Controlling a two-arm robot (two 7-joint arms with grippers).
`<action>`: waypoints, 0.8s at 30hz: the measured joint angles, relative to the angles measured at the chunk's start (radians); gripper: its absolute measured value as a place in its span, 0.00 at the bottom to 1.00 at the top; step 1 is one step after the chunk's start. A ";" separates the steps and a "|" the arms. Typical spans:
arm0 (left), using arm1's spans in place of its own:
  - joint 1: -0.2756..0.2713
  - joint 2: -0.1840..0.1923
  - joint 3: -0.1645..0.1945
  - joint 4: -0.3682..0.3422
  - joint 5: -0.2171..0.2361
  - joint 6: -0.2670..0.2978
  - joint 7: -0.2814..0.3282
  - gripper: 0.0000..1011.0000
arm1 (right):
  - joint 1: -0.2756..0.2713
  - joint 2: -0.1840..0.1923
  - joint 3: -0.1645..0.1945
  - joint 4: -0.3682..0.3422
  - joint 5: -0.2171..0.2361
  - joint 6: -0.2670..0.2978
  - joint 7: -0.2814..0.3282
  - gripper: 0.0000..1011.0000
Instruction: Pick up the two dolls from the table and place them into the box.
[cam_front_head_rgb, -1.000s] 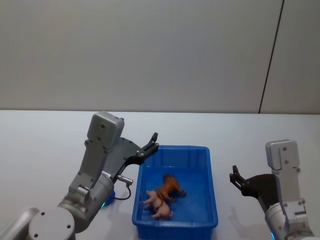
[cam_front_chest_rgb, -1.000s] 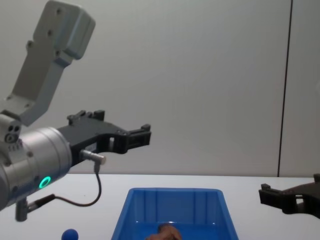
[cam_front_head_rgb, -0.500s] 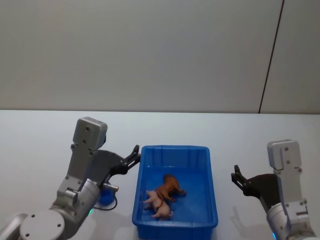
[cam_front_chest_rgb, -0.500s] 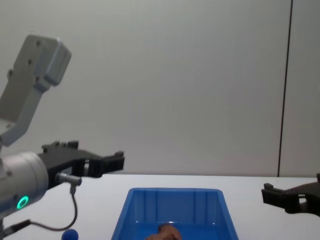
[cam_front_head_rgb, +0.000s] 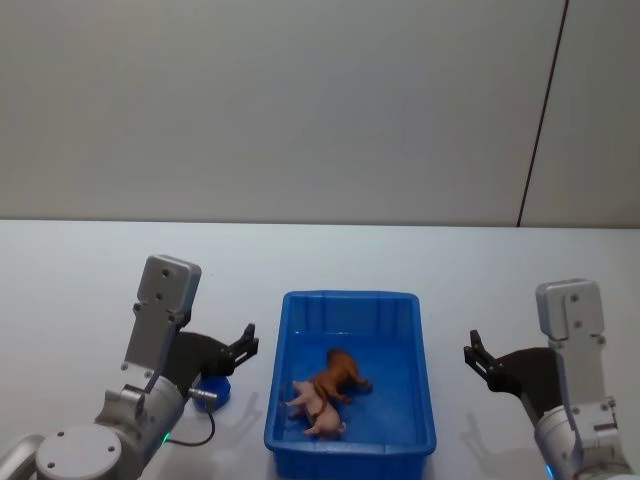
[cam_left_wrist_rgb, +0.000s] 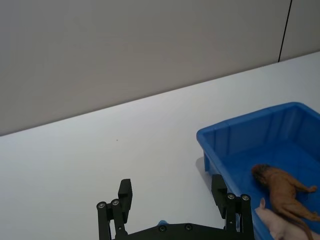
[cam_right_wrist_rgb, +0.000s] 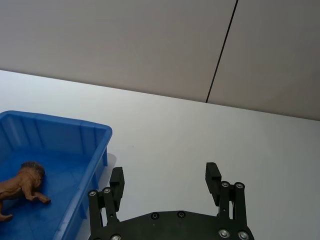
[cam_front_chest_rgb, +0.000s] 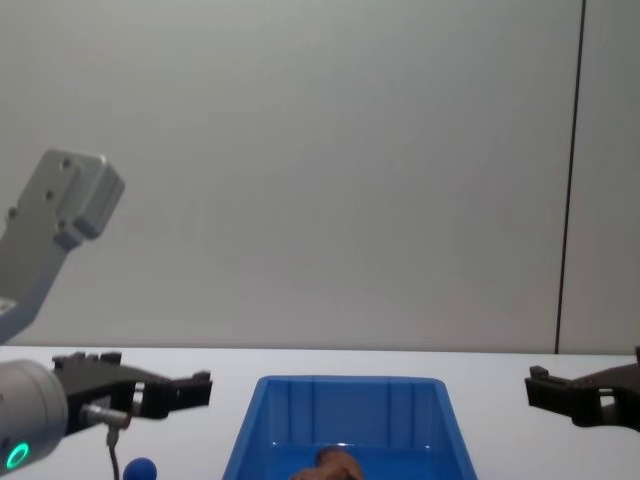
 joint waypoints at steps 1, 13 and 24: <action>0.000 0.000 0.000 0.004 -0.001 0.003 -0.001 0.99 | 0.000 0.000 0.000 0.000 0.000 0.000 0.000 0.99; -0.014 -0.014 -0.006 0.077 -0.008 0.029 -0.029 0.99 | -0.001 0.000 0.000 0.000 0.000 0.000 0.000 0.99; -0.030 -0.027 -0.011 0.139 -0.021 0.029 -0.061 0.98 | -0.001 0.000 0.000 0.000 0.000 0.000 0.000 0.99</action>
